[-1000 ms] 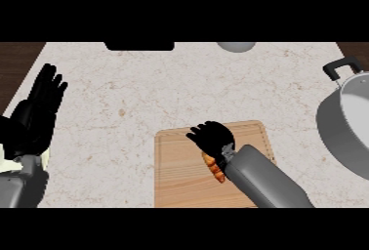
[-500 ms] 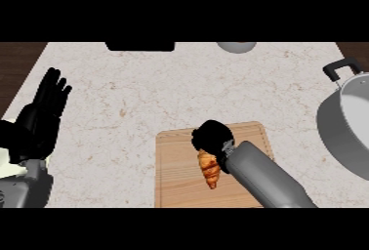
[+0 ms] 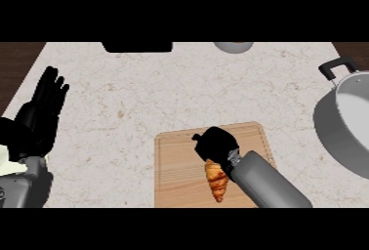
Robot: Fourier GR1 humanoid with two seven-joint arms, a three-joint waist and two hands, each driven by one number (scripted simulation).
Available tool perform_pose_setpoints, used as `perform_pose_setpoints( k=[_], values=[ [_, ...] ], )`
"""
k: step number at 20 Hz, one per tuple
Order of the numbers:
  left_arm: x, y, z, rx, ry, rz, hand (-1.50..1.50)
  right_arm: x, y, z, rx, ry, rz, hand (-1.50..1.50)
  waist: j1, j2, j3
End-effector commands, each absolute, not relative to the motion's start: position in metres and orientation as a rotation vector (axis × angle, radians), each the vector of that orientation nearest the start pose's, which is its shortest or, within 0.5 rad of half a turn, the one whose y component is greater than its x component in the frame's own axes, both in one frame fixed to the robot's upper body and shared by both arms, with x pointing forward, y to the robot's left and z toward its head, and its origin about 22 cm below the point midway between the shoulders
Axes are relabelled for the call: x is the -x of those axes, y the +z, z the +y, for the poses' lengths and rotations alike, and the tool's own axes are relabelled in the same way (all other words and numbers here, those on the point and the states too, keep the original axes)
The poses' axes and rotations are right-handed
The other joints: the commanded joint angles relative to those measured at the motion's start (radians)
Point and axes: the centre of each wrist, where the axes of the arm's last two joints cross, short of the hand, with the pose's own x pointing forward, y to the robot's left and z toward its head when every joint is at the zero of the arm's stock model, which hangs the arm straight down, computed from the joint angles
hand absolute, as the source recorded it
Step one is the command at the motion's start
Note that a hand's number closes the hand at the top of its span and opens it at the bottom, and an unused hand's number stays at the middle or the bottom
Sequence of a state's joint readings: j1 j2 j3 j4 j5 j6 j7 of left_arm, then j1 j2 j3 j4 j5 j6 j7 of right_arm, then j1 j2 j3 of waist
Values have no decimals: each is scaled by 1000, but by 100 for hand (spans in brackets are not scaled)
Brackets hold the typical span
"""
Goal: Pick the croissant from the cutting board and place it in the pot
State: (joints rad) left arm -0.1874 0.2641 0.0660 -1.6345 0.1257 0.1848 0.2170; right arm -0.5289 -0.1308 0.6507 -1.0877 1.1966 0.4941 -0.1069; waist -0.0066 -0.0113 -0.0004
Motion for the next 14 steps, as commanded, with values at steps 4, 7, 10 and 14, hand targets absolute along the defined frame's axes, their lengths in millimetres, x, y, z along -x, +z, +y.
perform_pose_setpoints(
  k=[4, 7, 10, 14],
  values=[
    [-273, 78, 302, -304, 150, -1577, 0, -239, -24, -151, 295, 1732, -1274, 150, -127, -22, 2],
    [-270, 78, 300, -286, 151, -1566, 0, -206, -11, -182, 285, 1662, -1337, 150, -113, -17, 0],
    [-264, 73, 313, -315, 160, -1565, 0, -183, 11, -196, 342, 1459, -1496, 150, -124, -17, -1],
    [-256, 72, 316, -313, 145, -1567, 0, -164, 51, -224, 492, 1162, -1678, 150, -112, -17, -1]
  ],
)
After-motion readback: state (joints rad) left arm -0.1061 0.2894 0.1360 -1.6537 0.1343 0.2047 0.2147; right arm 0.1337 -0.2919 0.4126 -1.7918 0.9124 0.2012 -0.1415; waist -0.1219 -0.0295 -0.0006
